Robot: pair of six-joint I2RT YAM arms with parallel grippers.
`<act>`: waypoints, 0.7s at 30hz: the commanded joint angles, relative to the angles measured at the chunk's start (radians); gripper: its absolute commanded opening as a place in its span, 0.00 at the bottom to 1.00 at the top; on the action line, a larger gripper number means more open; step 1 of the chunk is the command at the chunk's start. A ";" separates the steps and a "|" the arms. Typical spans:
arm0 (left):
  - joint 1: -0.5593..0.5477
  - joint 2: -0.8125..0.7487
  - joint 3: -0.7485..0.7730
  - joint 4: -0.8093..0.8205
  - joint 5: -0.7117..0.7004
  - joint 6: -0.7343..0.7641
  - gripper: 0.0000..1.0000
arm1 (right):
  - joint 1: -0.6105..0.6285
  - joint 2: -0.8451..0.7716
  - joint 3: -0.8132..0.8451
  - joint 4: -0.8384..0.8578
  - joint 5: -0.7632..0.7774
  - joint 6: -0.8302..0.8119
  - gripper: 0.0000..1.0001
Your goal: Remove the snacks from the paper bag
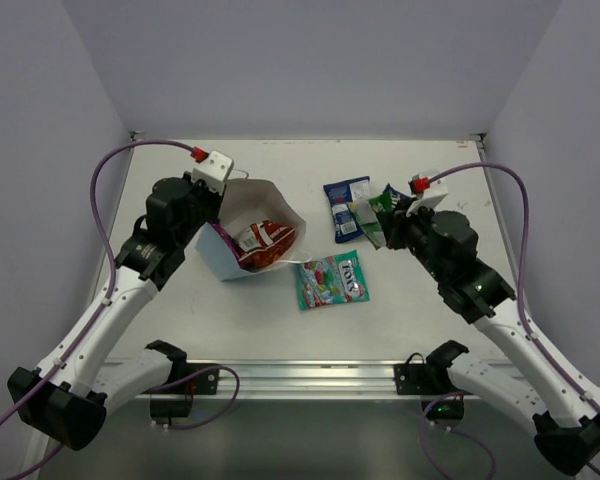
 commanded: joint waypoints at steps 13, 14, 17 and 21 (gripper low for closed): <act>-0.004 -0.076 -0.014 0.138 0.116 0.134 0.00 | -0.471 0.095 -0.310 0.040 -0.299 0.337 0.45; -0.004 -0.079 -0.014 0.137 0.129 0.131 0.00 | -0.471 0.096 -0.280 0.012 -0.285 0.310 0.60; -0.004 -0.085 -0.015 0.134 0.147 0.123 0.00 | -0.421 0.069 -0.161 -0.031 -0.300 0.195 0.73; -0.004 -0.094 -0.026 0.143 0.160 0.125 0.00 | -0.171 0.084 0.015 -0.066 -0.260 0.000 0.75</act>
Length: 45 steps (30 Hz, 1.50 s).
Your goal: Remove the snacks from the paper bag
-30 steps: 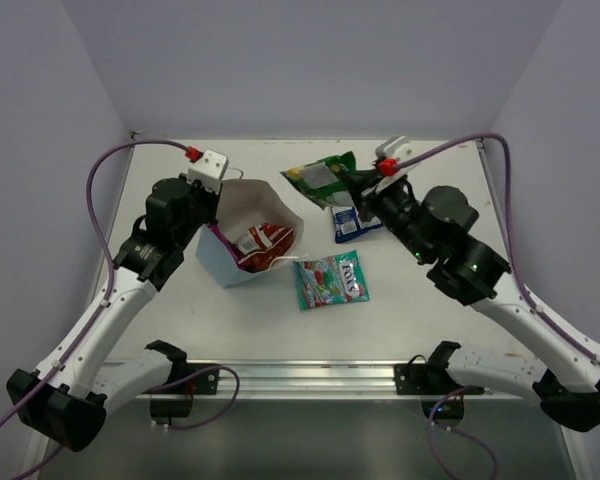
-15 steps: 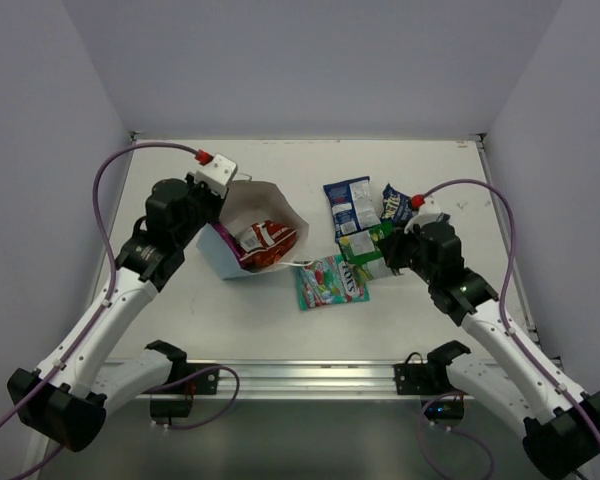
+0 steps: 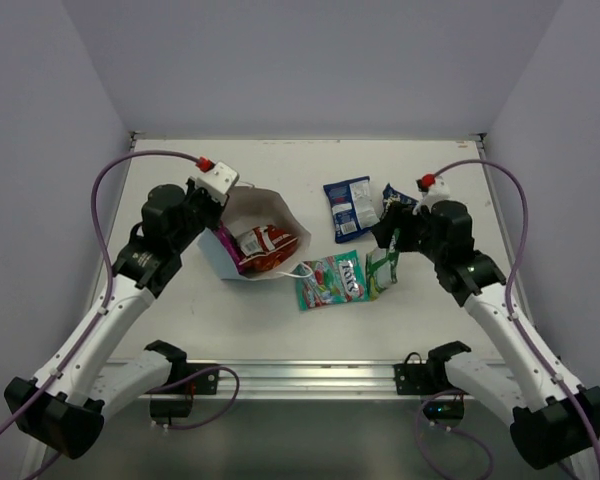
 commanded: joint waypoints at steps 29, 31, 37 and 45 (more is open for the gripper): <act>-0.004 -0.074 -0.012 0.111 0.086 0.003 0.00 | 0.730 0.816 0.730 -0.192 -0.021 -0.996 0.95; -0.004 -0.072 -0.009 0.109 0.083 0.000 0.00 | 0.732 0.827 0.716 -0.180 -0.003 -1.001 0.96; -0.004 -0.068 -0.001 0.105 0.080 -0.004 0.00 | 0.732 0.887 0.718 -0.176 0.051 -1.017 0.96; -0.004 -0.074 0.001 0.096 0.072 -0.001 0.00 | 0.730 0.933 0.724 -0.180 0.117 -1.024 0.53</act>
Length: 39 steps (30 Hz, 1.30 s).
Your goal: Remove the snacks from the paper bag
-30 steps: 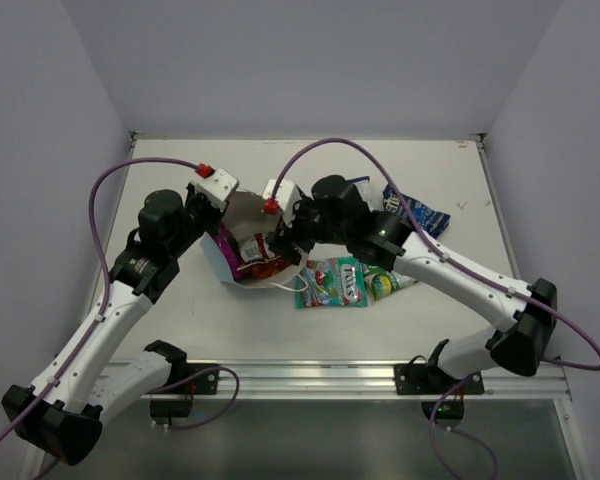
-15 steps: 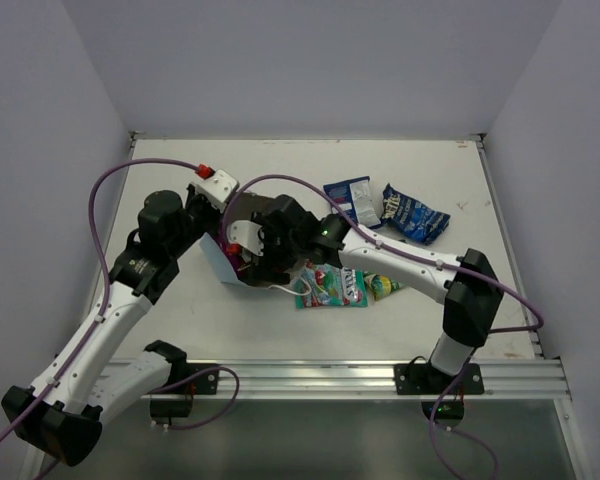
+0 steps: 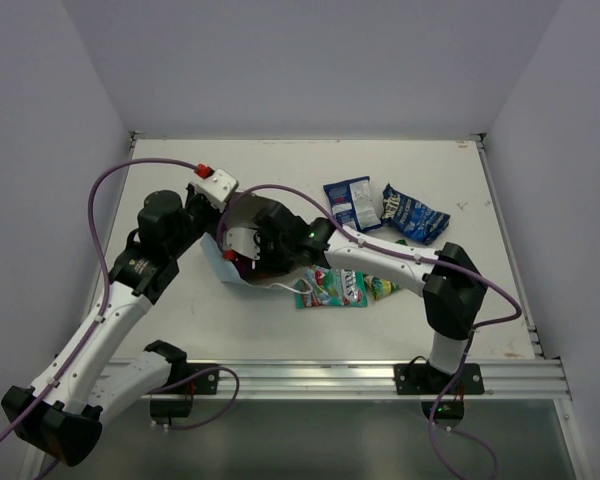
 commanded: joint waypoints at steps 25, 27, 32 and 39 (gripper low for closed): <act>-0.004 -0.032 0.041 0.087 -0.034 -0.024 0.00 | 0.016 -0.493 -0.051 0.337 -0.194 0.169 0.00; -0.002 -0.032 0.044 0.083 -0.051 -0.025 0.00 | 0.016 -0.515 -0.048 0.352 -0.183 0.193 0.00; -0.004 -0.021 0.050 0.070 -0.184 -0.027 0.00 | 0.014 -0.626 -0.036 0.372 -0.087 0.250 0.00; -0.004 0.016 0.053 0.069 -0.368 -0.050 0.00 | -0.053 -0.772 -0.057 0.373 0.097 0.321 0.00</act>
